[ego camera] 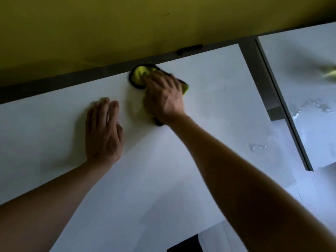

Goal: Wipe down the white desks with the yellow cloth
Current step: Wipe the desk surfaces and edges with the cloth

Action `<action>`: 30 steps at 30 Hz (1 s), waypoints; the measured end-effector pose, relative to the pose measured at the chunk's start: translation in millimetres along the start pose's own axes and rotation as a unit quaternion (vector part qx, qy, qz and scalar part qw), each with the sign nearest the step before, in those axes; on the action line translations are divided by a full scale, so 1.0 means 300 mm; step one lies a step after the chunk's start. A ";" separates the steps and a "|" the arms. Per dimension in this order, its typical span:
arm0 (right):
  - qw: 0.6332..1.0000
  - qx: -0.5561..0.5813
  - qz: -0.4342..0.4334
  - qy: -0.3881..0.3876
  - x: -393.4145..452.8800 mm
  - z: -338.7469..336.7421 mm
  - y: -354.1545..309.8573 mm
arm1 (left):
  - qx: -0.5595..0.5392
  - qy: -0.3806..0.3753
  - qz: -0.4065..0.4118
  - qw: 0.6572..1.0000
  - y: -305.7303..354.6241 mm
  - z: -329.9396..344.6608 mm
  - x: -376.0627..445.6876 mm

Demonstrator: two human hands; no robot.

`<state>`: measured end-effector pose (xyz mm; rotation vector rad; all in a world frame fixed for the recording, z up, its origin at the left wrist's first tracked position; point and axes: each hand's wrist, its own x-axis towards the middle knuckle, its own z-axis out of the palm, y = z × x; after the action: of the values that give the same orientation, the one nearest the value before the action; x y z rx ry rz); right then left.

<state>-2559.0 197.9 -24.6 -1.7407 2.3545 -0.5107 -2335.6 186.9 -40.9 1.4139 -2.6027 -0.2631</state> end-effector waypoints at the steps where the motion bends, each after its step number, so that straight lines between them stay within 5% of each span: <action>1: 0.999 0.003 -0.030 -0.025 -0.009 0.004 -0.013 | -0.006 0.006 0.008 1.000 0.011 -0.001 -0.001; 6: 0.997 -0.027 -0.056 -0.055 0.005 -0.035 0.105 | -0.046 0.008 0.037 0.998 0.162 0.000 0.007; 12: 0.995 -0.027 0.094 0.006 0.092 -0.150 0.431 | -0.048 -0.022 0.071 0.996 0.493 0.091 0.061; 17: 0.980 -0.038 0.196 0.026 0.155 -0.257 0.765 | -0.025 -0.012 0.053 0.998 0.504 0.135 0.053; 22: 0.968 -0.025 0.245 0.046 0.136 -0.248 0.711 | -0.024 -0.001 0.055 0.998 0.503 0.146 0.053; 30: 1.000 0.017 -0.021 -0.006 -0.055 -0.078 0.273 | -0.034 0.020 0.036 0.999 0.490 0.161 0.049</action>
<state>-2634.9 238.9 -34.4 -1.7769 2.2920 -0.5434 -2474.0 257.0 -52.6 1.2868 -2.5812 -0.3082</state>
